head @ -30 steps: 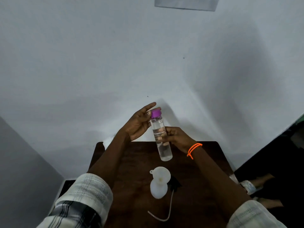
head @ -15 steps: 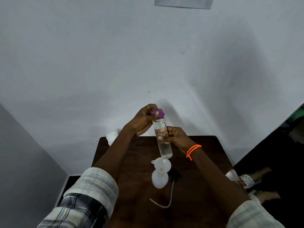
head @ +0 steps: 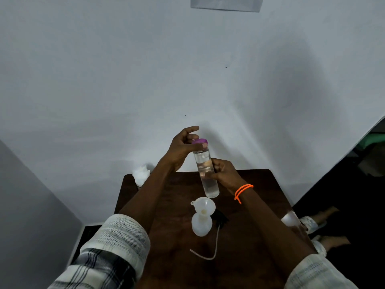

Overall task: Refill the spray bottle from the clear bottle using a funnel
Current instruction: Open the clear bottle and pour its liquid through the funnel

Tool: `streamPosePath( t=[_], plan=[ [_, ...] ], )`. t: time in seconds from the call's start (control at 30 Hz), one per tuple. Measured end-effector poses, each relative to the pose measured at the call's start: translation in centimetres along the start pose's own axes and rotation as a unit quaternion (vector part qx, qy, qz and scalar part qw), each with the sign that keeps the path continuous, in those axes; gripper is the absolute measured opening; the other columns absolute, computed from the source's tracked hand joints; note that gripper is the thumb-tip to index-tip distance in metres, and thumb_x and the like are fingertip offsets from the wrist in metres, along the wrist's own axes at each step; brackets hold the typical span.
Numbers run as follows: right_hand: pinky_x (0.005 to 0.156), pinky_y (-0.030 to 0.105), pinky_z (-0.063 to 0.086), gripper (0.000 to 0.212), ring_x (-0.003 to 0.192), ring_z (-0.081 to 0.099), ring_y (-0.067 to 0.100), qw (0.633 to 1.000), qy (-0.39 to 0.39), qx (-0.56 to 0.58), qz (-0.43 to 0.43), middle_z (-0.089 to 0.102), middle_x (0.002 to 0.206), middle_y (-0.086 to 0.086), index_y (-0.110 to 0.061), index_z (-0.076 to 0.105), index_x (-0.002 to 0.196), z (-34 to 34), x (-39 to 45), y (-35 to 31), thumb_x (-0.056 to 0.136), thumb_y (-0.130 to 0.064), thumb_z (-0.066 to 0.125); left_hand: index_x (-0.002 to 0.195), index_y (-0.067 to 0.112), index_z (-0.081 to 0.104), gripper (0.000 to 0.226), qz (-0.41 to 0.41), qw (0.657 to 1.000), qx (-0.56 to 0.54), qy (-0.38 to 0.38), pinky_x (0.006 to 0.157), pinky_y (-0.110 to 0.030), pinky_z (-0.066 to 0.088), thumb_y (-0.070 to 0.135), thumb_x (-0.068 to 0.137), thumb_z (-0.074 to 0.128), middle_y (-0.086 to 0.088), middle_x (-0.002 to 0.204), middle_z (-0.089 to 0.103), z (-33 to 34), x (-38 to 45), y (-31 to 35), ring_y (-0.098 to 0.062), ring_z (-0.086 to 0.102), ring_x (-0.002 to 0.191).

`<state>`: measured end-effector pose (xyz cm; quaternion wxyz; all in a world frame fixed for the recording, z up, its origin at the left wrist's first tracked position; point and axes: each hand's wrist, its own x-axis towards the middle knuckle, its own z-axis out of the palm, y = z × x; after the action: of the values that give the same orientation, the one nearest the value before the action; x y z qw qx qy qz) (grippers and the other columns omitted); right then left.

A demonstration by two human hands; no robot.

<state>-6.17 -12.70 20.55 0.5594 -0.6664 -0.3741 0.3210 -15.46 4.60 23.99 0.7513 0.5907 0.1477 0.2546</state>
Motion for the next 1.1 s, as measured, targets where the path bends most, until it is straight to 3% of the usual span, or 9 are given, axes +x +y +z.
streamPosePath(
  t=[0.13,0.33,0.47,0.53,0.63,0.7,0.8,0.97,1.1],
  plan=[
    [0.086,0.032,0.059,0.038,0.098,0.074,0.027,1.0,0.006,0.019,0.005,0.078,0.101,0.007,-0.011,0.074,0.109,0.2,0.1,0.1,0.073,-0.003,0.085,0.127,0.006,0.062,0.053,-0.012,0.998,-0.053,-0.034,0.095,-0.035,0.05,-0.003,0.075,0.064,-0.019,0.119,0.067,0.2,0.0,-0.1,-0.03,0.063,0.113],
    [0.085,0.029,0.057,0.038,0.097,0.074,0.02,1.0,0.008,-0.003,0.008,0.078,0.101,0.002,-0.013,0.074,0.111,0.1,-0.1,0.1,0.074,-0.004,0.084,0.128,0.015,0.064,0.063,0.005,0.999,0.033,-0.01,0.087,-0.029,0.053,-0.005,0.071,0.081,-0.01,0.11,0.065,0.0,-0.1,-0.2,-0.019,0.064,0.102],
    [0.086,0.03,0.057,0.039,0.097,0.074,0.021,1.0,0.015,-0.005,0.008,0.078,0.101,0.003,-0.012,0.074,0.111,0.2,-0.1,0.3,0.075,-0.004,0.083,0.131,0.012,0.061,0.056,-0.01,0.999,-0.008,-0.034,0.102,-0.035,0.05,-0.005,0.077,0.064,-0.013,0.127,0.066,-0.4,-0.1,-0.4,-0.021,0.062,0.118],
    [0.087,0.032,0.057,0.039,0.098,0.074,0.021,1.0,0.017,-0.007,0.01,0.078,0.102,0.003,-0.012,0.074,0.111,0.1,-0.1,0.5,0.074,-0.004,0.084,0.129,0.012,0.063,0.056,0.001,0.999,0.019,-0.027,0.097,-0.035,0.053,-0.011,0.078,0.069,-0.014,0.121,0.07,-0.6,-0.1,-0.7,-0.024,0.065,0.112],
    [0.088,0.033,0.057,0.039,0.098,0.073,0.02,1.0,0.017,-0.015,0.012,0.078,0.102,0.002,-0.014,0.074,0.112,0.1,-0.1,0.6,0.075,-0.005,0.084,0.124,0.02,0.068,0.061,0.0,0.998,0.055,-0.005,0.091,-0.036,0.054,0.002,0.069,0.086,-0.009,0.106,0.069,-0.5,-0.1,-0.6,-0.021,0.065,0.097],
    [0.088,0.032,0.057,0.04,0.098,0.073,0.02,1.0,0.016,-0.013,0.013,0.078,0.102,0.002,-0.014,0.074,0.113,0.1,0.0,0.7,0.075,-0.005,0.084,0.125,0.02,0.067,0.056,-0.006,0.999,0.047,-0.002,0.096,-0.037,0.051,0.007,0.073,0.081,-0.009,0.109,0.068,-0.5,0.0,-0.6,-0.021,0.064,0.102],
    [0.081,0.023,0.056,0.04,0.097,0.074,0.02,1.0,0.02,0.002,0.016,0.078,0.102,0.003,-0.012,0.074,0.112,0.1,-0.1,0.7,0.075,-0.002,0.083,0.13,0.012,0.063,0.053,0.0,0.999,0.026,-0.02,0.1,-0.035,0.051,-0.008,0.081,0.066,-0.014,0.122,0.07,-0.7,-0.1,-0.7,-0.024,0.065,0.115],
    [0.081,0.024,0.058,0.039,0.097,0.074,0.022,1.0,0.02,-0.001,0.011,0.078,0.101,0.006,-0.009,0.074,0.111,0.0,-0.3,0.9,0.074,0.001,0.082,0.126,0.022,0.066,0.065,0.008,0.998,0.067,-0.01,0.091,-0.035,0.056,-0.001,0.068,0.085,-0.007,0.109,0.068,-0.2,-0.4,-0.4,-0.016,0.065,0.092],
    [0.084,0.03,0.059,0.04,0.098,0.074,0.026,1.0,0.022,0.006,0.01,0.078,0.102,0.011,-0.006,0.073,0.11,-0.1,-0.2,1.1,0.072,0.003,0.083,0.128,0.018,0.064,0.058,-0.006,0.999,0.028,-0.027,0.097,-0.037,0.052,0.0,0.073,0.068,-0.012,0.121,0.069,-0.1,-0.4,-0.5,-0.023,0.065,0.112]
  ],
)
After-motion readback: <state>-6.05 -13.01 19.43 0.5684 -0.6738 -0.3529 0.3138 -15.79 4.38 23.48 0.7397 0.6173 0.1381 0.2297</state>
